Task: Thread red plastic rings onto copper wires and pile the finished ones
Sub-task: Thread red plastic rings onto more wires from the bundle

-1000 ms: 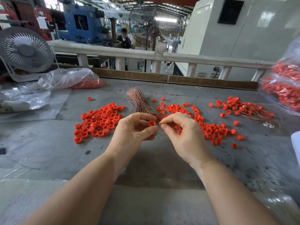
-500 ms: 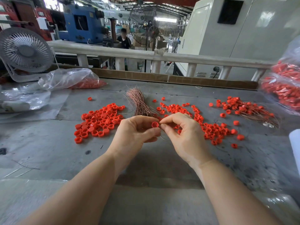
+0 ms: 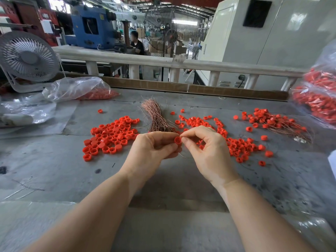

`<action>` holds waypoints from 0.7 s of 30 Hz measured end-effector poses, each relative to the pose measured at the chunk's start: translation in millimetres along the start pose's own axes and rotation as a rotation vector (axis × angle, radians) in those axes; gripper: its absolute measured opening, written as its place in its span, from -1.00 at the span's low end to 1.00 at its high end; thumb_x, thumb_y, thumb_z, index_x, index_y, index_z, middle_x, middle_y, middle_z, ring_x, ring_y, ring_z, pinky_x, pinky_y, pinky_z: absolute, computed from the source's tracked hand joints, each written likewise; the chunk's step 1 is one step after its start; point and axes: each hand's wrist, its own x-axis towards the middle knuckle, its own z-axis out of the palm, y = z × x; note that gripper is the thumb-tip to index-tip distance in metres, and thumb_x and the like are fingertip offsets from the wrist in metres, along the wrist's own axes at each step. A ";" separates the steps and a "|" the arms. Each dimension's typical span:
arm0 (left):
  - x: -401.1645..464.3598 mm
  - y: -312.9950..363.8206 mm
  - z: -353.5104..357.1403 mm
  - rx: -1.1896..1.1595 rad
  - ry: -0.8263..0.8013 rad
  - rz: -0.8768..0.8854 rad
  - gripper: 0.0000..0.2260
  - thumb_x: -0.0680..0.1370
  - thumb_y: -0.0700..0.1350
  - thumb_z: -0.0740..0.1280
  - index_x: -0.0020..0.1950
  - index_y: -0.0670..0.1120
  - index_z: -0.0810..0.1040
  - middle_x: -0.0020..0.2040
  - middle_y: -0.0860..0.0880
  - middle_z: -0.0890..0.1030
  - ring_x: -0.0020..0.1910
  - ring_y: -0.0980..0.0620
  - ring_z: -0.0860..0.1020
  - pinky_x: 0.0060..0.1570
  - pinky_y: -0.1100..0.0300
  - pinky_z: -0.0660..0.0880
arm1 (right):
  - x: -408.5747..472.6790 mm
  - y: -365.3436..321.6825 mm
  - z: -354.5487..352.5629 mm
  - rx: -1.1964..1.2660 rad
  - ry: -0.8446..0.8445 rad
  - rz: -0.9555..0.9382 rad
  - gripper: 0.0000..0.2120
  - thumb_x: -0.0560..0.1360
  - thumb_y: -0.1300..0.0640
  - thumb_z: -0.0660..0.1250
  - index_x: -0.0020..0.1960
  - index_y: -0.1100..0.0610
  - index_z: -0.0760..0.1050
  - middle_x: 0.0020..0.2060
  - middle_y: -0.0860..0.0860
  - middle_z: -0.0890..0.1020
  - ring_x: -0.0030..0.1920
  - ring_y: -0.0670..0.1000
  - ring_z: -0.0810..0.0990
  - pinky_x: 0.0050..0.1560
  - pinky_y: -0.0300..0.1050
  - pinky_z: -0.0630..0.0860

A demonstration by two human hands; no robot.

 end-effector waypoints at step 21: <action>5.1 -4.3 -6.2 -0.191 0.048 -0.105 -0.80 0.27 -0.15 0.41 -0.13 -0.10 0.64 -0.26 -0.08 0.69 -0.29 0.06 0.65 -0.29 0.29 0.56 | 1.6 -0.8 -0.3 -0.043 0.001 -0.071 -0.87 0.44 0.30 0.37 -0.14 0.10 0.65 -0.26 -0.11 0.54 -0.12 -0.03 0.49 -0.01 -0.04 0.44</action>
